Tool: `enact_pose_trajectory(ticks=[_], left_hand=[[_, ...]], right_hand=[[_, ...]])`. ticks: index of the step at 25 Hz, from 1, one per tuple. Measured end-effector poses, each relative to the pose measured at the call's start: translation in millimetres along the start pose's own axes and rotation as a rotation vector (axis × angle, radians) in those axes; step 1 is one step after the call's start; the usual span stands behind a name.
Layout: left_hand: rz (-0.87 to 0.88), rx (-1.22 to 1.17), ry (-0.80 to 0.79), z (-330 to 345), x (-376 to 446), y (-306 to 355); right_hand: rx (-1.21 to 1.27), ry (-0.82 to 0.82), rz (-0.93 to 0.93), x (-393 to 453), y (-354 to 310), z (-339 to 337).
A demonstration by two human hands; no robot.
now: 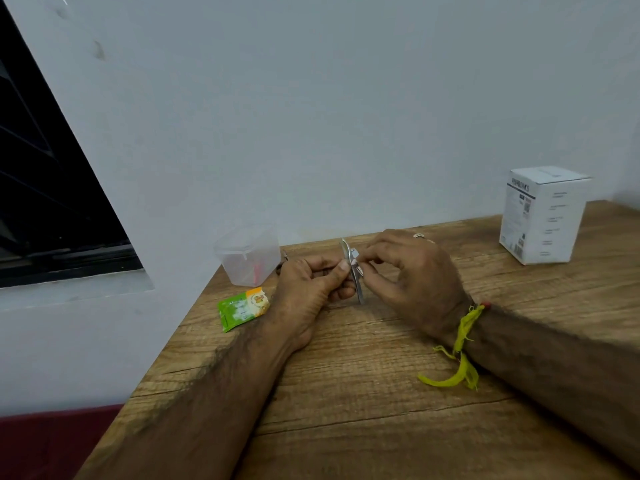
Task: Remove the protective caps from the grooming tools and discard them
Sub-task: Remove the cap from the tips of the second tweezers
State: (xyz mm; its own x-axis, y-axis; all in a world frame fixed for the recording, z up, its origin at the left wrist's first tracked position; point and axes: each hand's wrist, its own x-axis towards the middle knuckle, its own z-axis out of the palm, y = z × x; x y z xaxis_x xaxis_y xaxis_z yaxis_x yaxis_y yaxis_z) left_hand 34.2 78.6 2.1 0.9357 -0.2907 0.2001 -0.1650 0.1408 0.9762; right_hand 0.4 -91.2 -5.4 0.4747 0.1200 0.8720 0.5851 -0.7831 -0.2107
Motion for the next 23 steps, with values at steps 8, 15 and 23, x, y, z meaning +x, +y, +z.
enact_pose_trajectory(ticks=[8,15,23], left_hand=[[-0.017,0.079,-0.169,2.8,-3.7,1.5],[-0.062,0.004,-0.146,1.6,-1.5,2.1],[0.072,0.207,-0.139,5.3,-4.3,0.5]], right_hand=[[0.092,0.071,0.083,5.3,-1.2,3.5],[0.519,0.049,0.563,4.6,-0.4,2.7],[0.543,0.024,0.586,4.7,-3.0,0.8]])
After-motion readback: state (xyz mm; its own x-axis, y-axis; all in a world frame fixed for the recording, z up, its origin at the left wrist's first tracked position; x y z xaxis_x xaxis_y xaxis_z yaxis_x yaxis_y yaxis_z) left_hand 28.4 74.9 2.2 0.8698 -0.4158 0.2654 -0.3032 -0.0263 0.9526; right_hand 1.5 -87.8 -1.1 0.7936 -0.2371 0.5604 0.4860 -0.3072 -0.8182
